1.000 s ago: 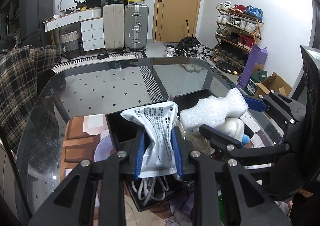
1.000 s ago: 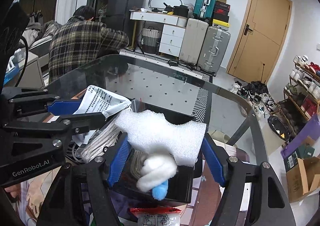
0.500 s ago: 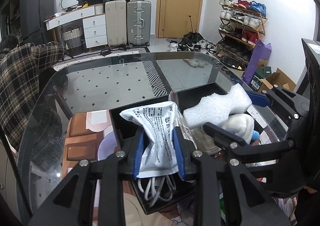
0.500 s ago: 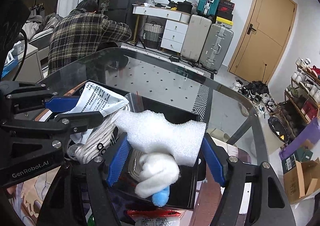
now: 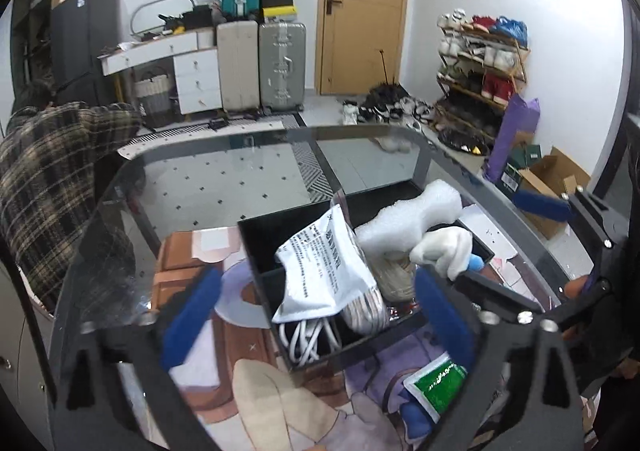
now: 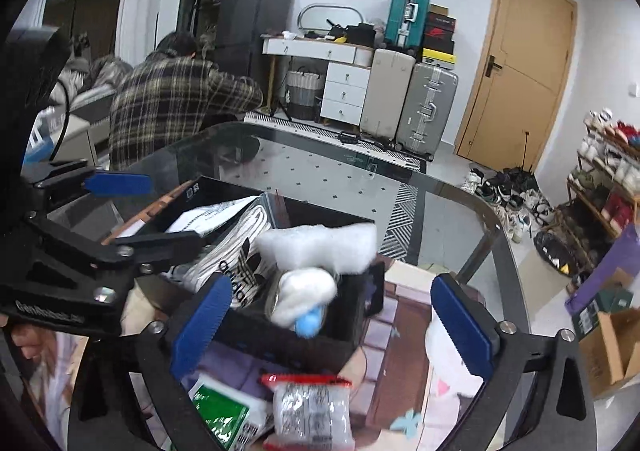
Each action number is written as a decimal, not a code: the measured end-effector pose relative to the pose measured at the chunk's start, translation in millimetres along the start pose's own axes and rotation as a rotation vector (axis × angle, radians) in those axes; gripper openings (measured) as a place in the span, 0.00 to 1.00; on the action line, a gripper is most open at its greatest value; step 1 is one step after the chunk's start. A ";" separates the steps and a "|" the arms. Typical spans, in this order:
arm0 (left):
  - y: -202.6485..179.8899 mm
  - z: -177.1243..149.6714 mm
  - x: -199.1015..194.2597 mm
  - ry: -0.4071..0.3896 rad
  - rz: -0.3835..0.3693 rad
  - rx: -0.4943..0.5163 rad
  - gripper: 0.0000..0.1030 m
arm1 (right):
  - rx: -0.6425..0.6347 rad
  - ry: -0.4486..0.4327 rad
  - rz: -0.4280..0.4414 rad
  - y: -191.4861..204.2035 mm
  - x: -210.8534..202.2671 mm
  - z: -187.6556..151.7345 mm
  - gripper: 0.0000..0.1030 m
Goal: Organize soft objects
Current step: 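Lower the foam sheet and white packet into the box and open both tools, then withdraw both tools and move them toward the green and red-edged packets, then grasp the red-edged white packet with the right tool, then grasp the green medicine packet with the left tool while the right tool holds its packet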
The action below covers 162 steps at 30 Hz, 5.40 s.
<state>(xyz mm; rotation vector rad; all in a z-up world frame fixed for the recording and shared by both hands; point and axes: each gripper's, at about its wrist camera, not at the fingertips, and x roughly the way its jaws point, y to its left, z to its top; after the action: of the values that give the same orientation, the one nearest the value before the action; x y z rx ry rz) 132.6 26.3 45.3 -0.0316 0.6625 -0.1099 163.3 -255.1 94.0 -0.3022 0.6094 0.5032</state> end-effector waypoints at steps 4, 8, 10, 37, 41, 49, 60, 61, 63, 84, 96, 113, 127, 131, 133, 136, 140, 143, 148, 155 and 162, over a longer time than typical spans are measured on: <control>2.5 -8.7 -13.1 -0.006 0.021 -0.001 1.00 | 0.056 0.000 0.028 -4.6 -18.3 -12.3 0.99; 2.2 -21.0 -22.2 -0.007 0.049 0.017 1.00 | 0.109 0.000 0.057 -8.2 -32.1 -23.6 0.99; 4.1 -26.1 -26.9 -0.005 0.051 0.010 1.00 | 0.128 0.000 0.060 -9.5 -37.5 -27.4 0.99; -11.5 -71.8 -47.9 0.088 -0.001 -0.013 1.00 | 0.189 0.133 0.033 -20.5 -61.1 -71.2 0.99; -22.0 -78.0 -37.8 0.136 -0.005 -0.017 1.00 | 0.183 0.157 0.030 -21.6 -56.9 -76.4 0.99; -43.5 -83.6 -11.4 0.223 -0.044 -0.048 1.00 | 0.165 0.199 0.020 -26.0 -47.7 -88.2 0.99; -82.3 -79.3 19.1 0.275 -0.110 -0.099 1.00 | 0.199 0.203 -0.039 -47.0 -52.1 -101.4 0.99; -85.9 -79.2 21.4 0.275 -0.108 -0.085 1.00 | 0.204 0.203 -0.040 -49.5 -52.9 -102.2 0.99; -90.8 -80.4 24.3 0.274 -0.096 -0.066 1.00 | 0.210 0.202 -0.043 -52.8 -54.2 -103.6 0.99; -67.7 -86.0 31.7 0.304 -0.019 -0.019 1.00 | 0.153 0.236 0.002 -36.8 -24.7 -93.3 0.99; -73.2 -90.3 32.6 0.301 0.001 0.024 1.00 | 0.063 0.282 0.049 -30.1 7.7 -82.7 0.99; -78.2 -95.8 35.6 0.294 0.003 0.045 1.00 | 0.032 0.302 0.146 -25.5 38.5 -74.2 0.75; -85.1 -94.7 31.0 0.309 -0.039 0.097 1.00 | 0.101 0.263 0.128 -29.5 5.0 -88.8 0.50; -102.6 -96.3 27.1 0.327 -0.121 0.179 1.00 | 0.115 0.255 0.118 -33.3 -8.9 -94.4 0.50; -113.3 -97.6 24.4 0.335 -0.169 0.227 1.00 | 0.128 0.254 0.114 -36.0 -14.5 -97.9 0.50; -123.4 -98.4 19.3 0.347 -0.234 0.271 0.99 | 0.149 0.252 0.106 -41.1 -22.0 -102.1 0.50; -123.3 -94.9 14.9 0.357 -0.290 0.262 0.99 | 0.164 0.250 0.097 -45.3 -30.4 -109.9 0.50; -116.6 -89.2 19.5 0.352 -0.252 0.254 0.96 | 0.172 0.248 0.094 -47.2 -34.9 -112.9 0.50; -113.1 -77.8 30.9 0.337 -0.204 0.276 0.88 | 0.174 0.243 0.092 -49.9 -41.1 -113.8 0.50; -117.6 -67.1 40.4 0.317 -0.221 0.317 0.56 | 0.177 0.246 0.093 -52.7 -42.6 -114.0 0.50; -122.3 -70.8 32.1 0.346 -0.258 0.337 0.43 | 0.180 0.250 0.088 -56.4 -41.3 -114.2 0.50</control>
<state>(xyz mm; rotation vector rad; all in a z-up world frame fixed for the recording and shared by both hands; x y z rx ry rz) 102.9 -98.5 -22.3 0.2313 0.9762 -0.4824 110.7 -364.2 36.8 -0.1688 0.9079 0.4952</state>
